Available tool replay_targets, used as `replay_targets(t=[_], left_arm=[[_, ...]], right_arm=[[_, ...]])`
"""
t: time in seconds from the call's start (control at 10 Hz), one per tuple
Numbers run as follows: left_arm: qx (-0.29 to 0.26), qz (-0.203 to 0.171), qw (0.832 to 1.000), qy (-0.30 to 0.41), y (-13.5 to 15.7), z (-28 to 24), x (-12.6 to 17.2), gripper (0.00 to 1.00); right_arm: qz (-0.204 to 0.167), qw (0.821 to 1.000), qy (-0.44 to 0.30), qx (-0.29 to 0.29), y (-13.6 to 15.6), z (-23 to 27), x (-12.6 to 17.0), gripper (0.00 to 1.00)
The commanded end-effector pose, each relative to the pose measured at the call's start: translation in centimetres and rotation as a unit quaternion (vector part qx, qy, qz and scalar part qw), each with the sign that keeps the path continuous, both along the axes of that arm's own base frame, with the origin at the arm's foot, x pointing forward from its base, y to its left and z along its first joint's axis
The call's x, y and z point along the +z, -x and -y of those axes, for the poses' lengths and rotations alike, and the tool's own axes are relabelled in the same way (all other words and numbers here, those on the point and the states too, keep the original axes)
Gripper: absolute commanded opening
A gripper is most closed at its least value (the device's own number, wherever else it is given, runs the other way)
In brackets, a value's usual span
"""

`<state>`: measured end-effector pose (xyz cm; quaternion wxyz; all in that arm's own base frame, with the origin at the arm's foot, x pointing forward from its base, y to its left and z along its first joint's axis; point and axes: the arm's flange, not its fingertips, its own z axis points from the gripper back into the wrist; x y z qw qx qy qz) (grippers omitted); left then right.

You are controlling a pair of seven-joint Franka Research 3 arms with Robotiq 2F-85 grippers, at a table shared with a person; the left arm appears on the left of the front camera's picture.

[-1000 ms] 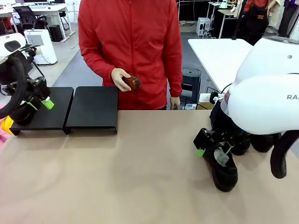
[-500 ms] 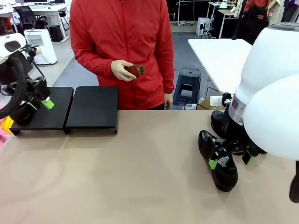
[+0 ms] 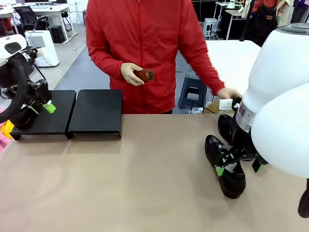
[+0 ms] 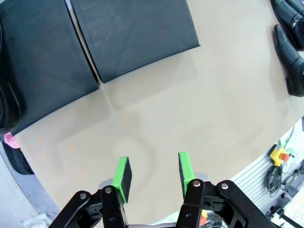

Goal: Organize the shoes by placing them on the stand.
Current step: Pick up one Shoe and place it in the middle of the table.

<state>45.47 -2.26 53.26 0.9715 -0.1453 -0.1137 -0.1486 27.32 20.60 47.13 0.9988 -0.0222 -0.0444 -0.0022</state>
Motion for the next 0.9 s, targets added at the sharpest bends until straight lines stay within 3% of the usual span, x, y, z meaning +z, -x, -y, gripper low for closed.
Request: replay_targets(t=[0.0,0.4,0.8], left_arm=[[0.0,0.006,1.0,0.004,0.2,-0.1,-0.1,0.54],[0.0,0.006,1.0,0.004,0.2,-0.1,-0.1,0.54],[0.0,0.006,1.0,0.004,0.2,-0.1,-0.1,0.54]], right_arm=[[0.014,1.0,0.02,0.001,-0.8,-0.7,-1.1,1.0],[0.045,0.998,0.04,-0.012,-2.3,-2.2,-3.7,1.0],[0.039,0.999,0.015,0.016,-5.6,-2.9,-10.1,1.0]])
